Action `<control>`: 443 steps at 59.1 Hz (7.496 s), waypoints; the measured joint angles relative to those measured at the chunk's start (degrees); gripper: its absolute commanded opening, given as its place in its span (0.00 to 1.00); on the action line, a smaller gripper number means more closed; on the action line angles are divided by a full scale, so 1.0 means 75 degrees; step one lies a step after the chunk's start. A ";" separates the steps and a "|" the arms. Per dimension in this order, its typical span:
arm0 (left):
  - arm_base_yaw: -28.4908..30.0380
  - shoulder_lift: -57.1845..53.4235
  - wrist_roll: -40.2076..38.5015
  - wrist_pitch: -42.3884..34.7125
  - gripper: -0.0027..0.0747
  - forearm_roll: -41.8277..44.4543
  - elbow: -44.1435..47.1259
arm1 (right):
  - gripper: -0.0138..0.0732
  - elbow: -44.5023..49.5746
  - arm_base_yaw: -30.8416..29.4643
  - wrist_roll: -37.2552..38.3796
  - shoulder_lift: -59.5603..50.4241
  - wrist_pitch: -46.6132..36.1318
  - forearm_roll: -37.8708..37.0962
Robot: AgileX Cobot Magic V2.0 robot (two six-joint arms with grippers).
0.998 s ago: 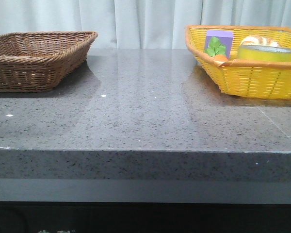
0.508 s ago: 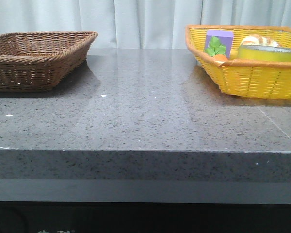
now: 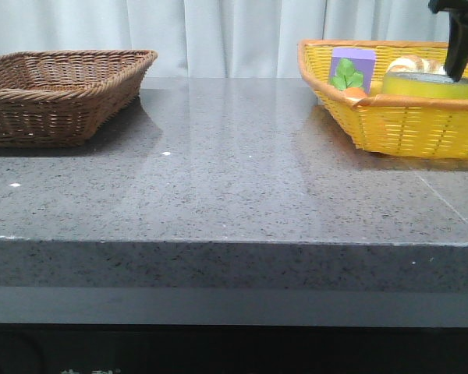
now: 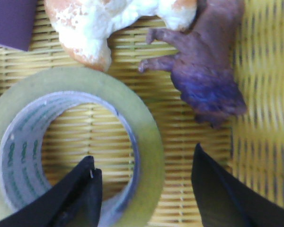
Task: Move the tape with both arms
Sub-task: 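Reach the right gripper down into the yellow basket onto the tape roll, then grasp the yellow tape roll with the right gripper and lift it, then carry the tape roll toward the table center and set it down, then open the right gripper and raise it away from the tape, then lower the left gripper over the tape roll and grasp its rim, then lift the tape roll with the left gripper and carry it to the brown basket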
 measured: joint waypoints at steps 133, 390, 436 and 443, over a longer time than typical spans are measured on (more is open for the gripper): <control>0.0000 0.0459 0.0000 0.0258 0.55 0.0000 0.0000 | 0.25 -0.1072 0.5274 -0.1337 0.0733 0.0288 -0.1119; 0.0653 0.9239 0.0650 0.5962 0.18 0.1228 -0.7714 | 0.62 0.8063 0.5190 -0.0631 -1.0449 -0.3046 -0.0263; 0.0943 0.7114 0.0304 0.6293 0.18 0.1868 -0.8583 | 0.62 0.8063 0.5190 -0.0631 -1.0449 -0.3046 -0.0263; 0.1398 0.6988 0.0271 0.6358 0.18 0.1933 -0.8596 | 0.62 0.8063 0.5190 -0.0631 -1.0449 -0.3046 -0.0263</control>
